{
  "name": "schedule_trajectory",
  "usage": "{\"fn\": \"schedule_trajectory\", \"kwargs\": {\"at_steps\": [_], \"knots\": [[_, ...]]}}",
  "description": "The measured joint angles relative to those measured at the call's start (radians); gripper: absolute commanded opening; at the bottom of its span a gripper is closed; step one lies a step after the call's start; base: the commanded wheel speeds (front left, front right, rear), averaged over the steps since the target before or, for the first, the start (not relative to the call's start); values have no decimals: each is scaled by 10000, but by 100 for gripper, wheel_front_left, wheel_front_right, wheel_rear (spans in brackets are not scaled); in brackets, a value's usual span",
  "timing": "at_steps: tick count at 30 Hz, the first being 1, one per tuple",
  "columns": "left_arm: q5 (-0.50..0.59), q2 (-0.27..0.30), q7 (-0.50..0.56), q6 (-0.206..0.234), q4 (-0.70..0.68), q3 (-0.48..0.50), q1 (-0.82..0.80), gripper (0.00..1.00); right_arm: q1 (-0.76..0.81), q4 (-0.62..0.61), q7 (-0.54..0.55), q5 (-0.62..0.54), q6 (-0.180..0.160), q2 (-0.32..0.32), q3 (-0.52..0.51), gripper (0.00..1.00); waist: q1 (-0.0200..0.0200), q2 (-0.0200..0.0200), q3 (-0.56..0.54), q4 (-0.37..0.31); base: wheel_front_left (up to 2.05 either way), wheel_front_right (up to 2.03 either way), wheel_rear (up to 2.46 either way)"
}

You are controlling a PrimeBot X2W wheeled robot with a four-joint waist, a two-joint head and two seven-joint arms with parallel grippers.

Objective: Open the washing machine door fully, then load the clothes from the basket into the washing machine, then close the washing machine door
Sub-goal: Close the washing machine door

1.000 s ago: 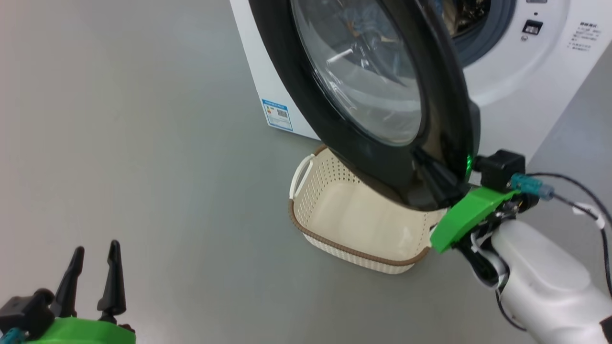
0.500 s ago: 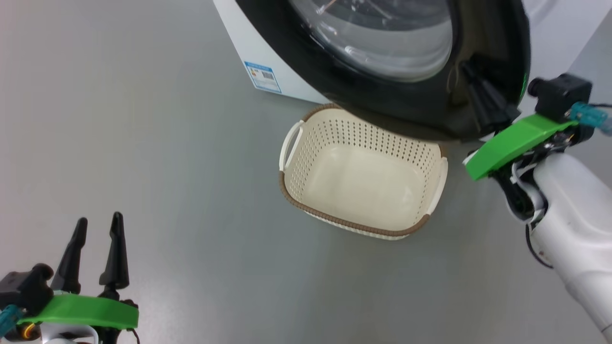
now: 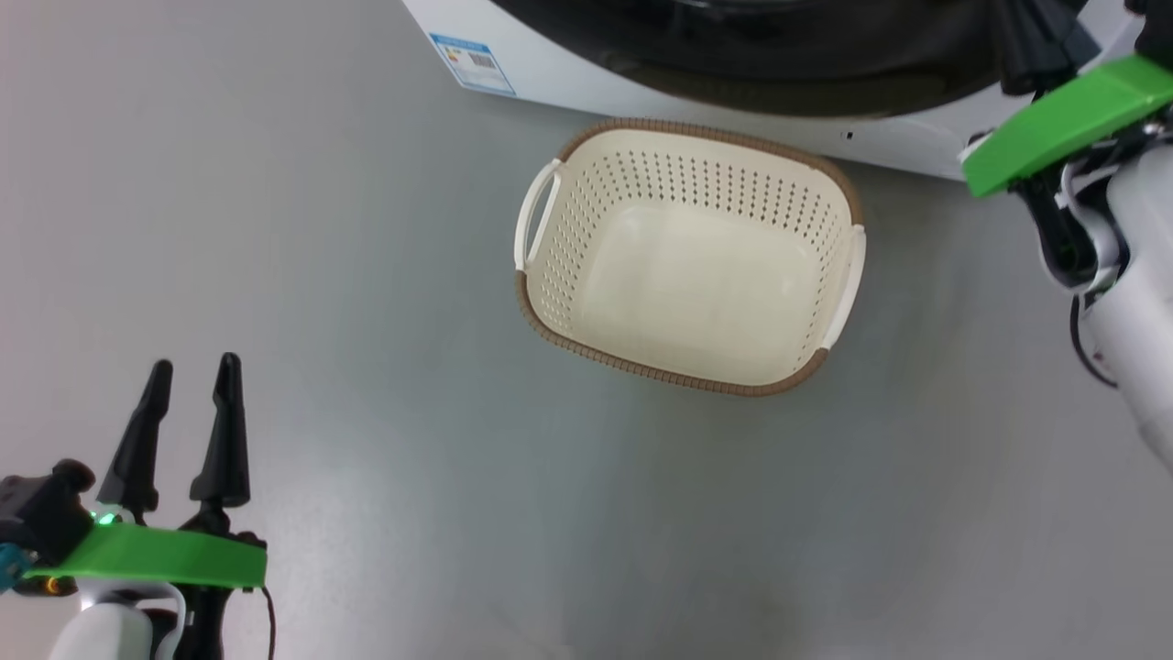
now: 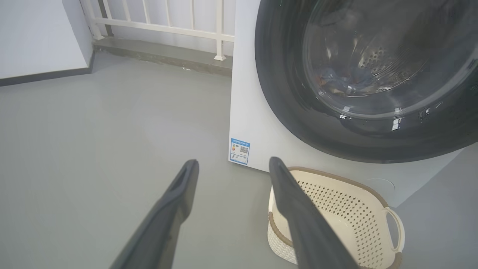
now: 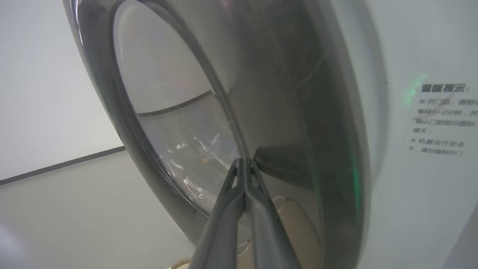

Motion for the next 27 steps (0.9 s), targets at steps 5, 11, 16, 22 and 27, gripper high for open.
{"fn": "schedule_trajectory", "kwargs": {"at_steps": [5, 11, 16, 22, 27], "knots": [[2, -46, 0, 0, -113, -29, -244, 100, -778, 230, 0, -8, 2, -186, 171, 0, 0, 0, 428, 11, 0, 0, 0], [2, -58, 0, 0, -161, -29, -352, 100, -1452, 445, 0, -10, 2, -520, 173, 0, 0, 0, 757, 93, 0, 0, 0], [2, -104, 0, 0, -161, -23, -352, 100, -1732, 523, 0, -121, 15, -543, 307, 0, -1, 0, 855, 120, 0, 0, 0], [2, -98, 0, 0, -155, -29, -360, 100, -1843, 617, 2, -134, 15, -525, 441, 0, 0, 0, 744, 87, 0, 0, 0], [2, -96, 0, 0, -146, -36, -365, 100, -1839, 652, 2, -88, 13, -525, 466, 0, -1, 0, 604, 45, 0, 0, 0]]}}
